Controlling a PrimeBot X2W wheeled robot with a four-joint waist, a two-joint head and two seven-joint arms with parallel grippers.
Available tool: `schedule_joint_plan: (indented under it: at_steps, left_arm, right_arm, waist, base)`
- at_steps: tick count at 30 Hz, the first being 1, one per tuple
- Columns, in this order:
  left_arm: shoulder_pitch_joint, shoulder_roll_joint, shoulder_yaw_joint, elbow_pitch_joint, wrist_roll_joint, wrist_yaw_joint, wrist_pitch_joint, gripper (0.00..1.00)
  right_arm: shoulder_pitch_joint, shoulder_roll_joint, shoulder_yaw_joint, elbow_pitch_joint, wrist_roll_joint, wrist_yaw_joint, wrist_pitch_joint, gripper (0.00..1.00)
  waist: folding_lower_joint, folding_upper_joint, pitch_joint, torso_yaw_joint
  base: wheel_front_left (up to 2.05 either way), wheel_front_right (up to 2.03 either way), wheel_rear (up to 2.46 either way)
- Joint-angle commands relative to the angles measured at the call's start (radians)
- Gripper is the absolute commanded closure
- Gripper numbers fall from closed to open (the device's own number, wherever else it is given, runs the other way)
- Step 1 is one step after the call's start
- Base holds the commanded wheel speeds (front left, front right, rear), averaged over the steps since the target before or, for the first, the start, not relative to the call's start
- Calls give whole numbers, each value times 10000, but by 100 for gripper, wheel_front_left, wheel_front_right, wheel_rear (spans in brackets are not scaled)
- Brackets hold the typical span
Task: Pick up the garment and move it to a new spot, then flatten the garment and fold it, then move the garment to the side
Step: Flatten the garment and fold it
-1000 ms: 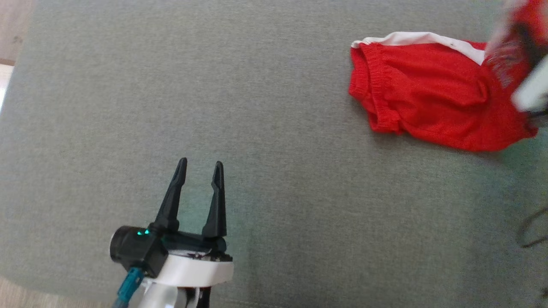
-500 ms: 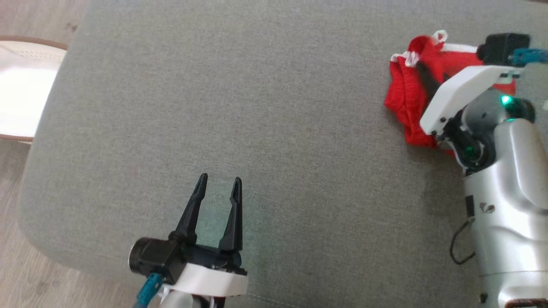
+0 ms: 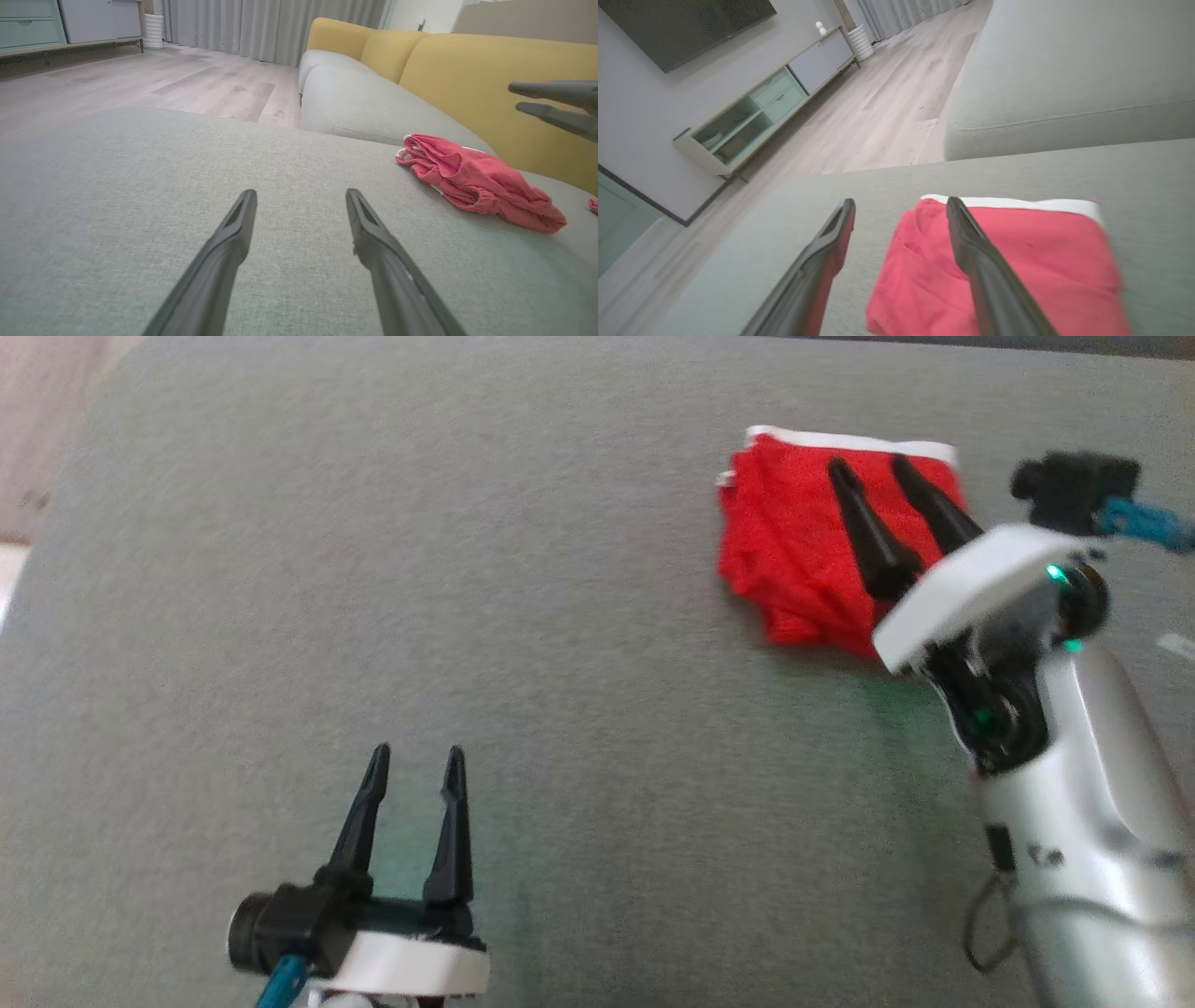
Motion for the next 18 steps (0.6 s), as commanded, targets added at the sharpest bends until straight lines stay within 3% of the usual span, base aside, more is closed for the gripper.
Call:
schedule_joint_plan:
  at_steps: [1,10,17,18]
  left_arm:
    - [191,-10,514,-259,135,-89,-53,0]
    - [407,-10,824,-269,377,-304,-53,0]
    - [323,-10,748,-309,417,-396,-53,0]
    - [280,-10,714,-326,416,-398,-53,0]
  right_arm:
    - [346,-236,70,-678,-333,69,-341,0]
    - [1621,-1492,-285,-834,-990,69,-1536,0]
    - [1461,-1569,-143,-184,-1158,69,-2201,0]
    - [1339,-1551,-15,-58,-1158,69,-2208,7]
  waist:
    - [0,0,-499,-836]
    - [0,0,-810,-1519]
    - [0,0,-551,-1303]
    - [0,0,-445,-1221]
  base:
    - [0,0,0]
    - [0,0,0]
    - [0,0,0]
    - [0,0,0]
